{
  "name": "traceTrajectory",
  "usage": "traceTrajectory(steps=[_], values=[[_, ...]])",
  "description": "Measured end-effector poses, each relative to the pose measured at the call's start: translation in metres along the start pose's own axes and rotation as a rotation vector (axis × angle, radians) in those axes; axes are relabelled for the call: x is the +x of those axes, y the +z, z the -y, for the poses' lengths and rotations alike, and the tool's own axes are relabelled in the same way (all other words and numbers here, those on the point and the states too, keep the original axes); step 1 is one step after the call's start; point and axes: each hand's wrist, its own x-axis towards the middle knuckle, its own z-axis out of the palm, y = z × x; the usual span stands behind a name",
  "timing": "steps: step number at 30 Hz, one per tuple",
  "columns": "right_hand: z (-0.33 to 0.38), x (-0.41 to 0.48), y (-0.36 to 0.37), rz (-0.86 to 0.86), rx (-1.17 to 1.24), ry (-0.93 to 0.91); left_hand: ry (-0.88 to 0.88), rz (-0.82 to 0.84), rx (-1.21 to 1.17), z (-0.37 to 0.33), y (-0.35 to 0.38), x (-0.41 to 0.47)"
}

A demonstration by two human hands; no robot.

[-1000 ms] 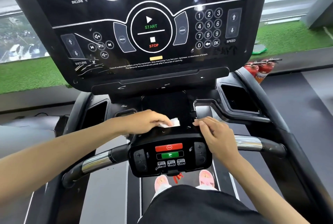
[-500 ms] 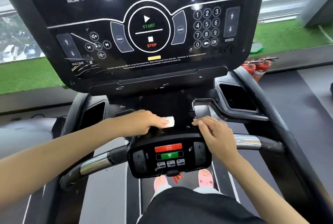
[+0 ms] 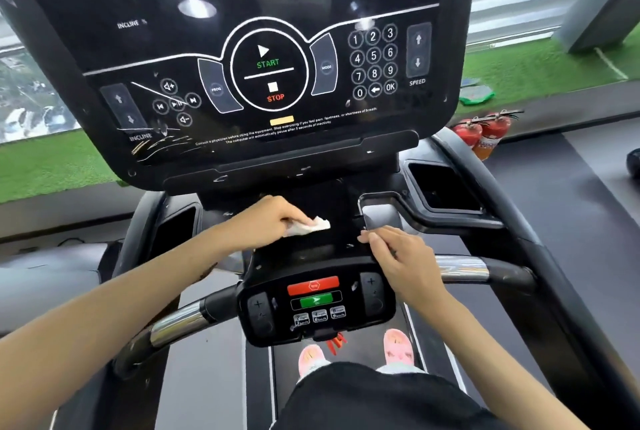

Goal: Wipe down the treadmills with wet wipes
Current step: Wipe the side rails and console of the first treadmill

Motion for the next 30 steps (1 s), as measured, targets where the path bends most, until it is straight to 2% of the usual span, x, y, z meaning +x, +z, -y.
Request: traceTrajectory(steps=[3,4,6,12,17,22,26,30], values=[[0.001,0.000,-0.006,0.057,0.041,0.028,-0.080,-0.152,-0.584,-0.022,-0.015,-0.008],[0.000,-0.001,-0.008,0.076,0.049,0.027,-0.101,-0.178,-0.702,-0.025,-0.020,-0.013],[0.000,-0.001,-0.011,0.109,0.049,0.015,-0.139,-0.212,-0.783,-0.021,-0.031,-0.027],[0.003,-0.002,-0.013,0.102,0.087,-0.042,-0.319,-0.413,-0.741,0.005,-0.038,-0.074],[0.007,-0.006,-0.013,0.015,0.112,-0.170,-0.384,-0.333,-0.407,0.015,-0.017,-0.099],[0.006,-0.007,-0.001,-0.008,0.049,-0.228,-0.419,-0.361,-0.178,-0.023,0.016,-0.110],[0.001,-0.005,0.002,-0.044,0.058,-0.262,-0.294,-0.456,-0.258,-0.057,0.039,-0.097],[-0.004,-0.003,0.005,-0.063,0.057,-0.336,-0.375,-0.446,-0.263,-0.034,0.030,-0.112]])
